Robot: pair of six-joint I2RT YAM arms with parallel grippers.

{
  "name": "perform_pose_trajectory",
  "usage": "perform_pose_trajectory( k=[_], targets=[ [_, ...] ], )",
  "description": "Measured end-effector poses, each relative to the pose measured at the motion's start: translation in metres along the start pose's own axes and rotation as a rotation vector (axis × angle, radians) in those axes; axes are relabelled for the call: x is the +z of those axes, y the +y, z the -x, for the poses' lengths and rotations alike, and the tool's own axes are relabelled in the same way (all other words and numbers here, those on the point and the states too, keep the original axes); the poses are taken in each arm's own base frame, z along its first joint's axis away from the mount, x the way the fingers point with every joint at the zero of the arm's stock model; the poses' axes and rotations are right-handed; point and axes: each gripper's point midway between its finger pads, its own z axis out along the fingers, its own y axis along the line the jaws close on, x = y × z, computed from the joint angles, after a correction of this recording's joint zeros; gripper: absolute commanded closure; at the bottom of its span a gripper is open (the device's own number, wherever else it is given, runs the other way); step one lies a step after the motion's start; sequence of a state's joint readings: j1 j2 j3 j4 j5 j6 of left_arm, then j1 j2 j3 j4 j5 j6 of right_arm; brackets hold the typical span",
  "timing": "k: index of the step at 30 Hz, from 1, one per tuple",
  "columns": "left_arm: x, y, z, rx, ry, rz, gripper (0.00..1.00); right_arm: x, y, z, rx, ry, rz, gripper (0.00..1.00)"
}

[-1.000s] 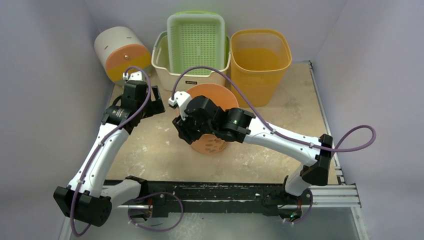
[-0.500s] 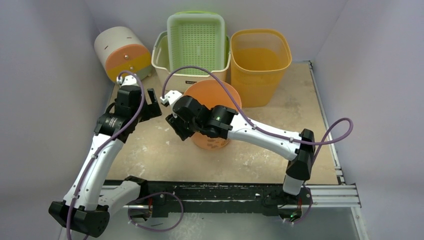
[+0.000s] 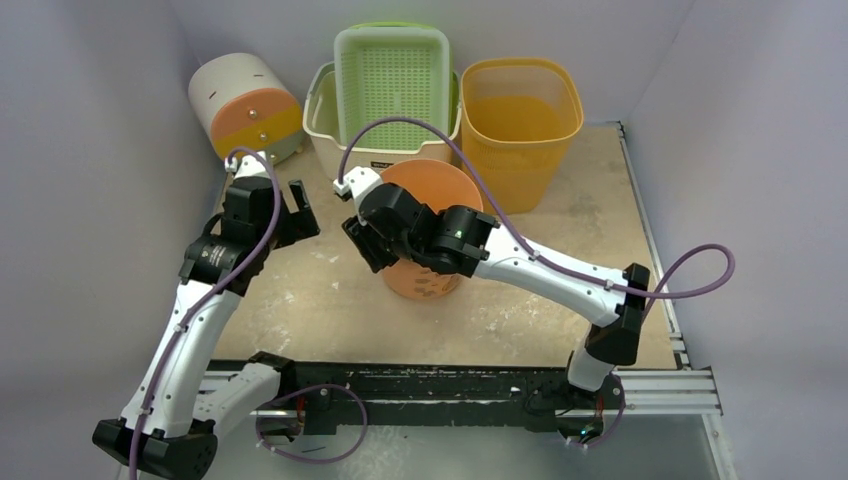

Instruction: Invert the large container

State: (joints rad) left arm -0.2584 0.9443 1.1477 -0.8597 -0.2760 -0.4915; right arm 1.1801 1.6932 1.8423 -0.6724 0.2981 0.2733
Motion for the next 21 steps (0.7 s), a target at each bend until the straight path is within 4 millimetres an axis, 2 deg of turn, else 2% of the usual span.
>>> perform_pose_trajectory(
  k=[9, 12, 14, 17, 21],
  targets=[
    [-0.002, 0.0, 0.001, -0.008, -0.004, -0.005, 0.12, 0.024, -0.003, -0.037, -0.028, 0.101, -0.032, 0.55],
    [-0.002, 0.001, 0.0, -0.005, -0.004, 0.005, 0.12, 0.035, -0.005, -0.044, -0.046, 0.123, -0.048, 0.67],
    [-0.004, 0.004, 0.0, -0.003, -0.001, 0.015, 0.12, 0.044, -0.009, -0.049, -0.062, 0.137, -0.068, 0.83],
    [-0.01, 0.004, 0.007, -0.004, -0.009, 0.02, 0.12, 0.053, -0.018, -0.054, -0.079, 0.157, -0.098, 1.0],
    [-0.022, 0.003, 0.027, -0.014, -0.052, 0.027, 0.12, 0.054, -0.027, -0.046, -0.041, 0.144, -0.122, 1.0]
  ],
)
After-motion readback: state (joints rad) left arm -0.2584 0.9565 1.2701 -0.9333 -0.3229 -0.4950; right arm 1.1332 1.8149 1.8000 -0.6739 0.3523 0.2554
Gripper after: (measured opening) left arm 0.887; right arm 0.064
